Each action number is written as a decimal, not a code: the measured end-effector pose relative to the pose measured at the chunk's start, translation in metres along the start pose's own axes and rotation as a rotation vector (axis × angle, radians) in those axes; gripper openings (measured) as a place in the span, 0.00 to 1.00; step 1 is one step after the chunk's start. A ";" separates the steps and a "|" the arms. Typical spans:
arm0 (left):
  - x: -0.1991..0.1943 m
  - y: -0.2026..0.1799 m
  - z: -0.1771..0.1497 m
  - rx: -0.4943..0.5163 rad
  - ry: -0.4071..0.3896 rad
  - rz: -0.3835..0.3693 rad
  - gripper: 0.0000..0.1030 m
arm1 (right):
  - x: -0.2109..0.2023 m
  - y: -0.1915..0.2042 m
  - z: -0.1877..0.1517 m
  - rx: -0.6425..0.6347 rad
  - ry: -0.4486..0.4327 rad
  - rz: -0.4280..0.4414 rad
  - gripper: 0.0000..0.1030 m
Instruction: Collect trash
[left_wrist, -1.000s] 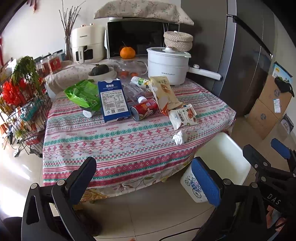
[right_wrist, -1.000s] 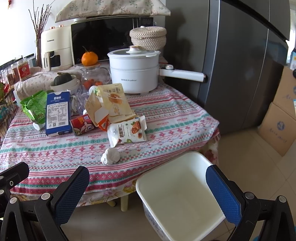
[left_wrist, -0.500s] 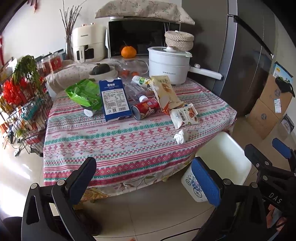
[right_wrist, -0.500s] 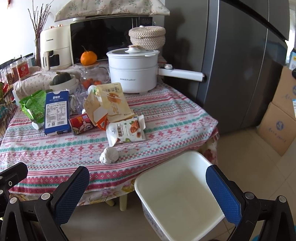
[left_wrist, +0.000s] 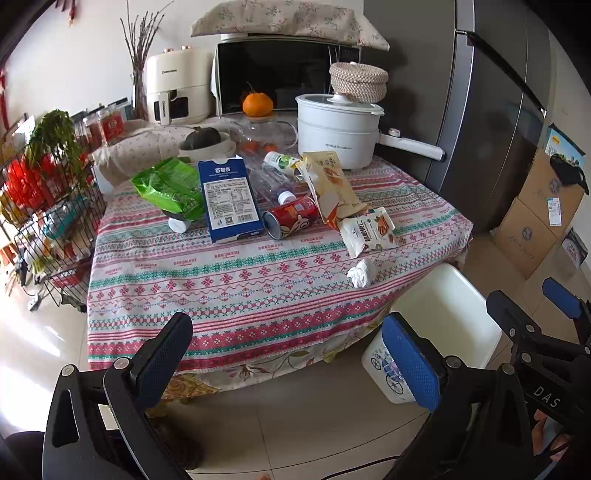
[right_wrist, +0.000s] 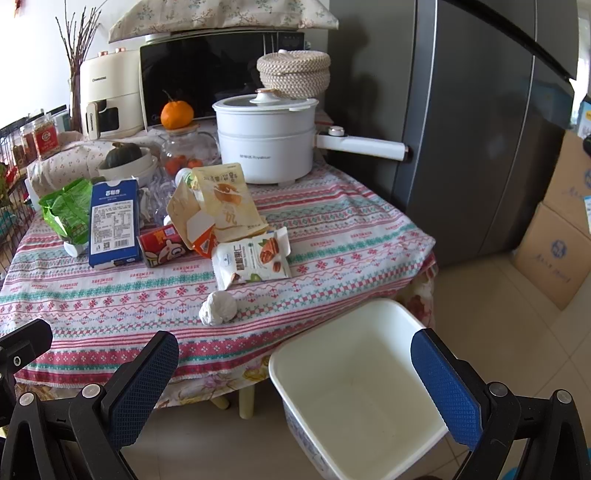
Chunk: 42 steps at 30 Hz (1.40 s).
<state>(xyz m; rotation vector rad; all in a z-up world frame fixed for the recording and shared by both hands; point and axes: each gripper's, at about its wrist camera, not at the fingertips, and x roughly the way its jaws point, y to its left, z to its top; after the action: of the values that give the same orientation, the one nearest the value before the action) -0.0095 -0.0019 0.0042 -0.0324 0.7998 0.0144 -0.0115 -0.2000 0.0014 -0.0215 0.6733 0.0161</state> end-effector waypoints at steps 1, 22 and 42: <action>0.000 0.000 0.000 0.000 -0.001 0.000 1.00 | 0.000 0.000 0.000 0.000 0.001 -0.001 1.00; -0.003 0.004 -0.002 0.008 -0.011 0.003 1.00 | 0.002 -0.003 -0.002 0.007 0.012 -0.003 1.00; 0.130 -0.024 0.027 0.005 0.356 -0.311 0.85 | 0.063 -0.037 0.061 -0.052 0.252 0.099 1.00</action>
<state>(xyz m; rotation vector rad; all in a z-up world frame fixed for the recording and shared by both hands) 0.1013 -0.0251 -0.0700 -0.1580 1.1434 -0.2947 0.0767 -0.2350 0.0106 -0.0412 0.9256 0.1278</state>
